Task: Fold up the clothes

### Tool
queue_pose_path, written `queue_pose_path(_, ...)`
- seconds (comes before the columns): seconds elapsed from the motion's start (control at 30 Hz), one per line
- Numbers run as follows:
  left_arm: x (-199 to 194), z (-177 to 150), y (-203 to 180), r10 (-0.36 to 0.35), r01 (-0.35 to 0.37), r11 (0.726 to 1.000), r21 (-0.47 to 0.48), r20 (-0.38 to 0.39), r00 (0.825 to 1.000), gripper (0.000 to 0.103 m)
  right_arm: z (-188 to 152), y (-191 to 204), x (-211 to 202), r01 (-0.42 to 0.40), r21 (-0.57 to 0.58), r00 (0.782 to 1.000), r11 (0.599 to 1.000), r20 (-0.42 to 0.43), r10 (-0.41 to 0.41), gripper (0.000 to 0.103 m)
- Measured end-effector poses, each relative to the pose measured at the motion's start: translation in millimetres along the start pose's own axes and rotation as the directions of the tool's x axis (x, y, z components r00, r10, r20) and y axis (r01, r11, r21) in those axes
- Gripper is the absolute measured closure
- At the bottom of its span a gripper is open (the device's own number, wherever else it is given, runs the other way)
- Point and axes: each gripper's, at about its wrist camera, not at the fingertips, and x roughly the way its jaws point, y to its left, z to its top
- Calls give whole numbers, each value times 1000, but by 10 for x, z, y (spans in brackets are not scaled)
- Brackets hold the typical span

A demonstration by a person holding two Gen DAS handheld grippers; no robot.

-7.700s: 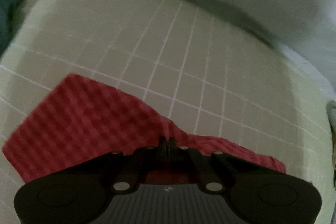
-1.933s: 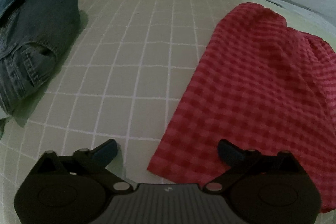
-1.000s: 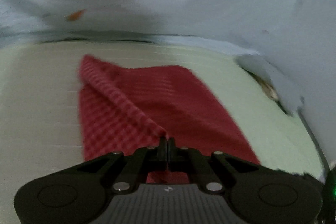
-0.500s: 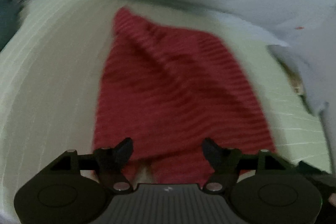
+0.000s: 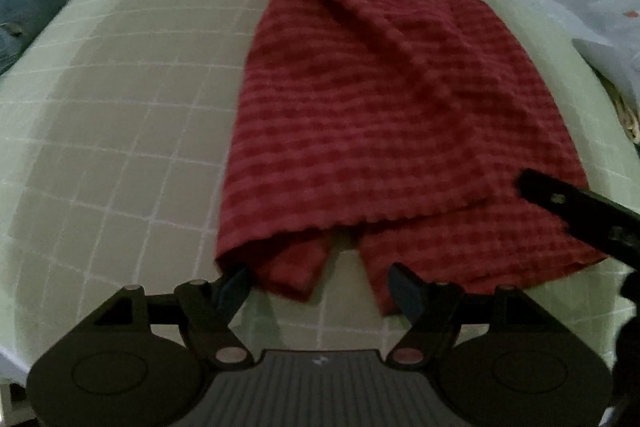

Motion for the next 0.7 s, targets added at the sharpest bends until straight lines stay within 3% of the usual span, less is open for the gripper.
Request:
queue_pose_path(0.13,104,13,23,24,-24,1000,-20,5,1000,22,-28,82,253,-50,1,998,999,-48,50,47)
queue_pose_path(0.27,154,-16,-48,81,-81,996,21,27,996,22,-71,179,392,-92,-30,993,995,-76,89,67)
queue_pose_path(0.33,166,-28,-49,97,-99,994,39,29,995,21,-89,226,437,-112,-56,990,992,-88,107,87)
queue_pose_path(0.4,177,-35,-44,107,-108,993,55,28,994,19,-89,257,436,-111,-86,991,990,-83,104,99)
queue_pose_path(0.63,151,-102,-68,120,-123,987,99,31,992,18,-65,88,67,-139,-27,990,990,32,140,101)
queue_pose_path(0.7,157,-100,-50,129,-131,988,83,25,991,10,-72,52,-39,-114,-23,992,993,59,115,101)
